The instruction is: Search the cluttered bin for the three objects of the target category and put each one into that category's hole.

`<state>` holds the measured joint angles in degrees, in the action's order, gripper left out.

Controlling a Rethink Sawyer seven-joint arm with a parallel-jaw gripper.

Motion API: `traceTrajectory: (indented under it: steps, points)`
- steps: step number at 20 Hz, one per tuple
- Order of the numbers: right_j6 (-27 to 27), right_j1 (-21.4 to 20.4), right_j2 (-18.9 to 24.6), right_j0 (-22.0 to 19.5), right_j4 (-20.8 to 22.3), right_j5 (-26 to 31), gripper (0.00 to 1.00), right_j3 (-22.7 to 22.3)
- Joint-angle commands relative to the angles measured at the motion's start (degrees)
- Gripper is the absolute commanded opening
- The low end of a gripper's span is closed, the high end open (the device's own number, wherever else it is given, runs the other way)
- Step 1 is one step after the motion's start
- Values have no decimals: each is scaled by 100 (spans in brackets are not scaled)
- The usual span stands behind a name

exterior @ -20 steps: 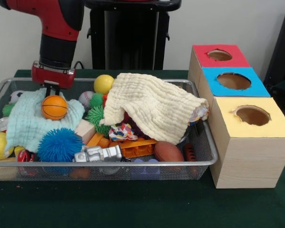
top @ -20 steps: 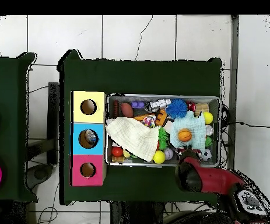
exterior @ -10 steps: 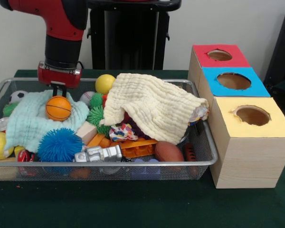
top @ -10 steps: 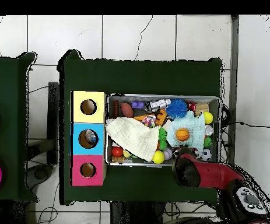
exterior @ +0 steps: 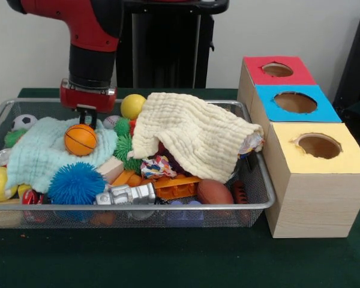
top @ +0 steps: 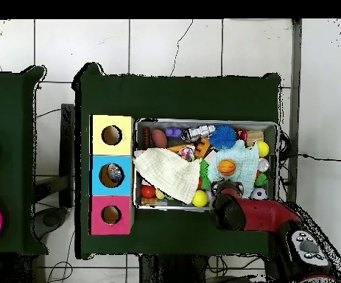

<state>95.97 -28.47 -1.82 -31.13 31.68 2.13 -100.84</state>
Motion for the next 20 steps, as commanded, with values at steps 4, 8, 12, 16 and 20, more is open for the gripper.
traceTrajectory:
  steps: [4, 8, 12, 16, 20]
  points:
    - [1096, -526, -840, 1710, -644, 693, 0, 306]
    - [936, -862, -725, 1664, -827, 896, 0, 112]
    - [795, -1070, -438, 1500, -1024, 1121, 0, -60]
    - [874, -1010, -288, 1573, -1236, 1087, 0, -108]
    - [920, -871, -73, 1545, -1399, 943, 0, -222]
